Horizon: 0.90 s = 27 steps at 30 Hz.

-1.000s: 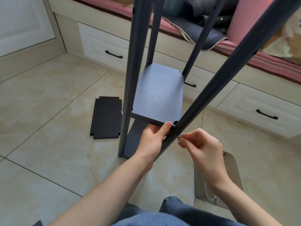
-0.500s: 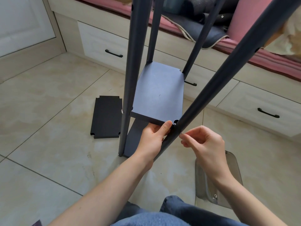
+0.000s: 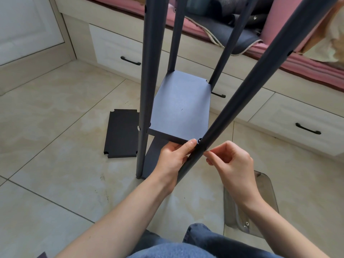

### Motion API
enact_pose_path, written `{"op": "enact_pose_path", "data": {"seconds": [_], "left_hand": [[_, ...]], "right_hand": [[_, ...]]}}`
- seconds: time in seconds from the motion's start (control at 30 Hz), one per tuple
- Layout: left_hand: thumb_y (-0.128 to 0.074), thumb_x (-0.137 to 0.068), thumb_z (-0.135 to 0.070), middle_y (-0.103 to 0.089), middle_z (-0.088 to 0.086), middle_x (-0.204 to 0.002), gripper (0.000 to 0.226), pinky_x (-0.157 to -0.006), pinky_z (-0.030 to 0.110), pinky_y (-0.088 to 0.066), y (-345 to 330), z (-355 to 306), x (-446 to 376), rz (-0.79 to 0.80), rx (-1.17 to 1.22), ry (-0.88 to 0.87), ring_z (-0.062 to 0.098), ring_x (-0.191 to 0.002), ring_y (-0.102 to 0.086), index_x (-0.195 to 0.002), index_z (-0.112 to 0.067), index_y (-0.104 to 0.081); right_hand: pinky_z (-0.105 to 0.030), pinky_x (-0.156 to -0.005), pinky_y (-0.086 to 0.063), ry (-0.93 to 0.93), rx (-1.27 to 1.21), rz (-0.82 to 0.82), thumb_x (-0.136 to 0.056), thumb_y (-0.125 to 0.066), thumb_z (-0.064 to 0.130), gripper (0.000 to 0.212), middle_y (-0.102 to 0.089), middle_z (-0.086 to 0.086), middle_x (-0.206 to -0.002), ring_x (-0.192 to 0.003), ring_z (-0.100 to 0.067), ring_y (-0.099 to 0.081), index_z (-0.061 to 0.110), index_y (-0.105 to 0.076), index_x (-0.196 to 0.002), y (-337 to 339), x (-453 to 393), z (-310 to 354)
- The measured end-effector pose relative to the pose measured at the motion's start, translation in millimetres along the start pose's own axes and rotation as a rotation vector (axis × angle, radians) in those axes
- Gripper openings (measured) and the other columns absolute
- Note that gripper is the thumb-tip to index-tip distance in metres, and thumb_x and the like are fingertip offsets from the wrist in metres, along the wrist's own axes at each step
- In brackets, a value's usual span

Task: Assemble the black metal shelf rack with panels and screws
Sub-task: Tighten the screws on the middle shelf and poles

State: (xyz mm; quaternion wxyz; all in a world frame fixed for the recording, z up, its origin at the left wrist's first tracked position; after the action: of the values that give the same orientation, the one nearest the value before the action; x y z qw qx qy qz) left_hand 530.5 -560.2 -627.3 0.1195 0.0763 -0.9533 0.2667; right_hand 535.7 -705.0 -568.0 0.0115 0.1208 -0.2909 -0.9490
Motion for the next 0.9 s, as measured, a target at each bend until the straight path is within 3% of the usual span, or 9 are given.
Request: {"op": "enact_pose_path", "data": {"seconds": [0.17, 0.4, 0.57, 0.9], "left_hand": [[-0.068, -0.094, -0.026, -0.075, 0.016, -0.107, 0.018, -0.091, 0.033, -0.053, -1.5, -1.6, -0.2, -0.005, -0.033, 0.027, 0.03, -0.104, -0.07, -0.097, -0.011, -0.076], [-0.064, -0.096, -0.025, -0.076, 0.015, -0.105, 0.019, -0.093, 0.033, -0.053, -4.0, -3.0, -0.8, 0.022, -0.063, 0.031, 0.028, -0.101, -0.072, -0.091, -0.013, -0.077], [-0.063, -0.096, -0.028, -0.076, 0.015, -0.104, 0.022, -0.1, 0.042, -0.051, -3.7, -3.3, -0.5, 0.047, -0.076, 0.016, 0.032, -0.105, -0.07, -0.088, -0.017, -0.08], [-0.064, -0.096, -0.032, -0.077, 0.007, -0.103, 0.02, -0.095, 0.031, -0.055, -4.5, -4.2, 2.6, 0.114, -0.097, -0.023, 0.023, -0.104, -0.072, -0.091, -0.025, -0.082]], "right_hand": [[-0.045, -0.069, -0.059, -0.039, -0.033, 0.007, -0.082, -0.079, 0.016, 0.014, -0.071, 0.002, -0.068, -0.067, -0.012, -0.07, 0.016, -0.067, -0.075, -0.3, -0.3, -0.9], [-0.047, -0.071, -0.059, -0.058, -0.048, 0.011, -0.082, -0.079, 0.016, 0.012, -0.071, 0.003, -0.07, -0.068, -0.014, -0.07, 0.018, -0.068, -0.076, 0.6, 0.6, -1.0], [-0.046, -0.073, -0.059, -0.075, -0.059, 0.028, -0.082, -0.079, 0.016, 0.011, -0.072, 0.003, -0.072, -0.07, -0.013, -0.071, 0.018, -0.069, -0.078, 2.4, 0.8, -1.7], [-0.046, -0.071, -0.059, -0.087, -0.046, 0.027, -0.081, -0.08, 0.017, 0.012, -0.071, 0.001, -0.07, -0.068, -0.016, -0.07, 0.016, -0.069, -0.077, 3.9, 0.2, -3.0]]}}
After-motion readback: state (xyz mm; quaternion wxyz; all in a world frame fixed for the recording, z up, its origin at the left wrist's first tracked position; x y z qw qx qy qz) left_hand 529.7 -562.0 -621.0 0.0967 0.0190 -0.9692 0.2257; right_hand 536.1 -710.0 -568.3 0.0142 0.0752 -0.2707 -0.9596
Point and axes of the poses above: each hand's wrist, its own x-axis away from the middle knuckle, its own y-axis out of the back of the hand, z = x × y, the point moved 4 cm from there along -x, towards the middle knuckle
